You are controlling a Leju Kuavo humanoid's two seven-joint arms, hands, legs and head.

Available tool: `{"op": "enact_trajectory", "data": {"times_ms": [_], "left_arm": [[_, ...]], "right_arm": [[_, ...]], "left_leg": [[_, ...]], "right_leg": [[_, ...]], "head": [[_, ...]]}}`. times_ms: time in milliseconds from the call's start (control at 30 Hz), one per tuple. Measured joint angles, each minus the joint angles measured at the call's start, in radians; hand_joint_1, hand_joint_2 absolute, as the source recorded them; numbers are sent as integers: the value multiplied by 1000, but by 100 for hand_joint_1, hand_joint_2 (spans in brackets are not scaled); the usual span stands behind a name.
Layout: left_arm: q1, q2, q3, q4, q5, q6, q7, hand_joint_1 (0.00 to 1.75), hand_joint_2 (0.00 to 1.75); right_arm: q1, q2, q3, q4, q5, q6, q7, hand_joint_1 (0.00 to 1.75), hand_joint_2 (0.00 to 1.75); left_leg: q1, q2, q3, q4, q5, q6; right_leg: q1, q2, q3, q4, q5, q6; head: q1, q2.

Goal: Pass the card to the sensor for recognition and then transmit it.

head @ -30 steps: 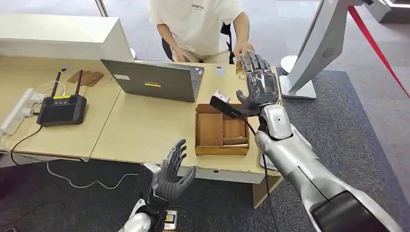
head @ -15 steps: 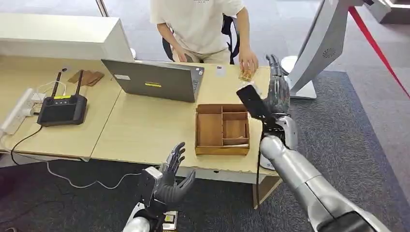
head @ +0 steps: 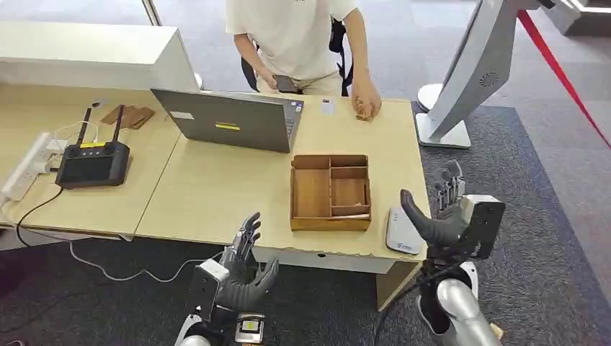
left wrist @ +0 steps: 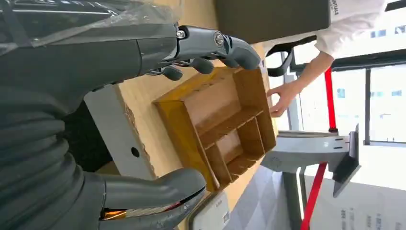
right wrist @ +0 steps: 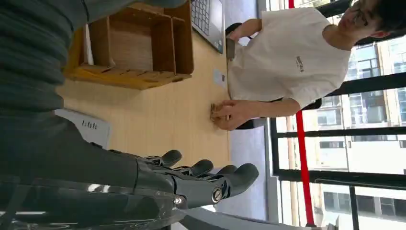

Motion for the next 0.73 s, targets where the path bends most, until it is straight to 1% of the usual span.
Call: {"op": "enact_trajectory", "data": {"times_ms": [33, 67, 100, 233, 467, 733], "left_arm": [[3, -2, 4, -5, -9, 0, 0, 0, 175], [4, -2, 9, -10, -22, 0, 5, 0, 175], [6, -3, 14, -15, -32, 0, 10, 0, 175], [6, -5, 33, -37, -49, 0, 30, 0, 175], [-26, -13, 43, -44, -13, 0, 32, 0, 175], [-36, -16, 44, -45, -11, 0, 33, 0, 175]], "right_arm": [[6, -2, -3, -18, -1, 6, -2, 0, 0], [10, -3, -6, -32, -3, 17, -5, 0, 0], [14, -4, -7, -45, -4, 24, -8, 0, 175], [17, 3, -3, -90, -3, 50, -14, 0, 175], [22, 5, 5, -126, -5, 42, -18, 0, 175], [28, 4, 13, -148, -5, 39, -18, 0, 175]], "left_leg": [[0, 0, 0, 0, 0, 0], [0, 0, 0, 0, 0, 0], [0, 0, 0, 0, 0, 0], [0, 0, 0, 0, 0, 0], [0, 0, 0, 0, 0, 0], [0, 0, 0, 0, 0, 0]], "right_leg": [[0, 0, 0, 0, 0, 0], [0, 0, 0, 0, 0, 0], [0, 0, 0, 1, 0, 0], [0, 0, 0, 1, 0, 0], [0, 0, 0, 1, 0, 0], [0, 0, 0, 0, 0, 0]], "head": [[0, 0], [0, 0], [0, 0], [0, 0], [0, 0], [0, 0]]}}
